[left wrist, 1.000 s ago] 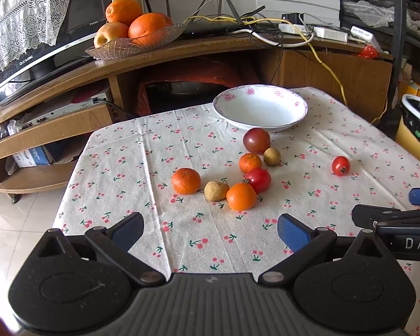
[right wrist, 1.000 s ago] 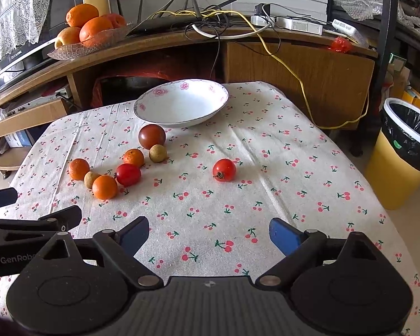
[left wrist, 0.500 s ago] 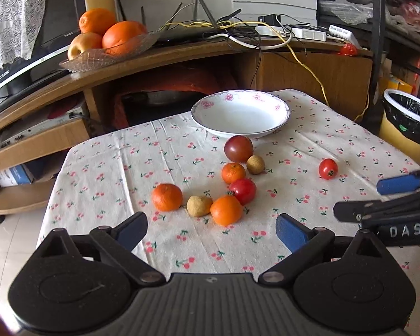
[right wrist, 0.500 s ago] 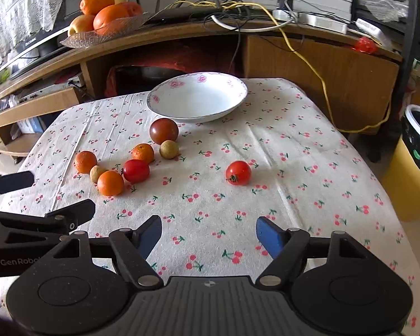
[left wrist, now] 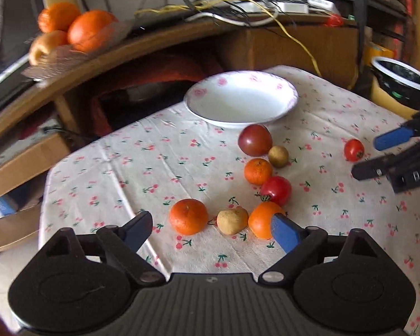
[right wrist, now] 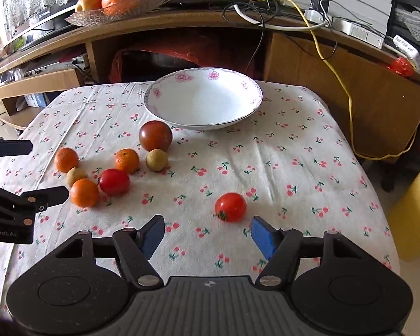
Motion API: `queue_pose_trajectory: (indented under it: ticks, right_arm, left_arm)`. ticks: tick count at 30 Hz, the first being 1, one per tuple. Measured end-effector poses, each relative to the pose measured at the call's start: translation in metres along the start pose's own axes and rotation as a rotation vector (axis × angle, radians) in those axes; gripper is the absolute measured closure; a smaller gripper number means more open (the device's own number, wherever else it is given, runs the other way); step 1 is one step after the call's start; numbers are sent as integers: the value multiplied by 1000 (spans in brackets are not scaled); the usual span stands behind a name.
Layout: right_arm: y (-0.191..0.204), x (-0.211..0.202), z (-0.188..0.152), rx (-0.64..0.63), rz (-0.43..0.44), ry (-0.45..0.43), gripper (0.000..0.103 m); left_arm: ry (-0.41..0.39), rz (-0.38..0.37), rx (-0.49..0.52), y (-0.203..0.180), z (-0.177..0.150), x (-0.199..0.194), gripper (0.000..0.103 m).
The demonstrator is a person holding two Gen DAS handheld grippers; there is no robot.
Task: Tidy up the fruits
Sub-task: 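Grasp the mandarin orange with the left gripper while the right grasps a small red tomato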
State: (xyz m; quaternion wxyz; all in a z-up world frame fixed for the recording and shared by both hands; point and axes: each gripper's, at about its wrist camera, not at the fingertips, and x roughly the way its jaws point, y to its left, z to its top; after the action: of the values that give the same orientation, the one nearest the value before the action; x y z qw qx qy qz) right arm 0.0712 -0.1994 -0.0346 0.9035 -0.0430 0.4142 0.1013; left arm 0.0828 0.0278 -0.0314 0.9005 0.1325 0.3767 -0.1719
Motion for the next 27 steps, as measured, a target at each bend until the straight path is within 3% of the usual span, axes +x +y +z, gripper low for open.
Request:
queue_pose_trajectory:
  ticks: [5,7,12,16,19,21,24,27]
  right_arm:
    - [-9,7,5,36,28,19,49]
    - [-13,7,7,39,35,17,51]
    - [-21,14,7,75,55,38,57]
    - [-20,21,6,70,59,56,62]
    - [-19,23,8,60,60,42,61]
    - [-19,24,10,58,65,31,61]
    - [-18,26,14,37,59,23,63]
    - [-23,29,12,37,47,29,63]
  left_arm:
    - [14,-101,11,19,2,10,8]
    - [25,-115,41,26,2,10,11]
    - [64,-122,-35,51,-5,24,13]
    - [65,-138,0,46,-5,34,16]
    - [61,-140,7,42,1,38,23]
    - [57,-152,-7,43,5,39,40]
    - [65,-160,6,36,8,38,53]
    - [60,-139,32,30,7,35,55]
